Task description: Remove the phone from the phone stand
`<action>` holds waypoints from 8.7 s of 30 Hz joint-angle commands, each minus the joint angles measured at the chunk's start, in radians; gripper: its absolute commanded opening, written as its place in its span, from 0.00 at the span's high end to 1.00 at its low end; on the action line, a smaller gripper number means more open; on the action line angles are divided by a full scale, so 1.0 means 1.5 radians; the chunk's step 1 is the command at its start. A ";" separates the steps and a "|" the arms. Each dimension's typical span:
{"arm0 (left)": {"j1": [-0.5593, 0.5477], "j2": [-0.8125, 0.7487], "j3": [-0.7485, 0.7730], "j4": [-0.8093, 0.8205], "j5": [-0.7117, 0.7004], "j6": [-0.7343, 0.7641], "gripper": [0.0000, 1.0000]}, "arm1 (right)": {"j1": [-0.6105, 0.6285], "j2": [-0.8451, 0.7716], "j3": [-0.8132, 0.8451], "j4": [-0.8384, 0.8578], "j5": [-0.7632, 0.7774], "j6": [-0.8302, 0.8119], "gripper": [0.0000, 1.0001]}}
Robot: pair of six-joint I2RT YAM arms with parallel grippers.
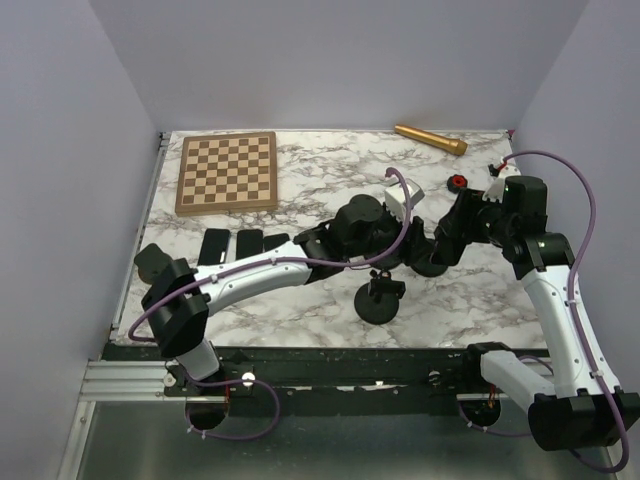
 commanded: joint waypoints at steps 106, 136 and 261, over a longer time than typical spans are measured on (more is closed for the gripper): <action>0.086 0.085 0.039 0.073 0.322 -0.061 0.39 | 0.057 -0.169 -0.001 -0.010 -0.294 0.050 0.99; 0.200 -0.581 -0.072 -0.272 -0.367 0.312 0.01 | 0.092 -0.010 0.124 0.130 -0.385 0.192 0.99; 0.180 -0.829 -0.444 0.144 -0.575 0.524 0.06 | 0.575 -0.107 0.028 0.391 0.475 0.043 0.00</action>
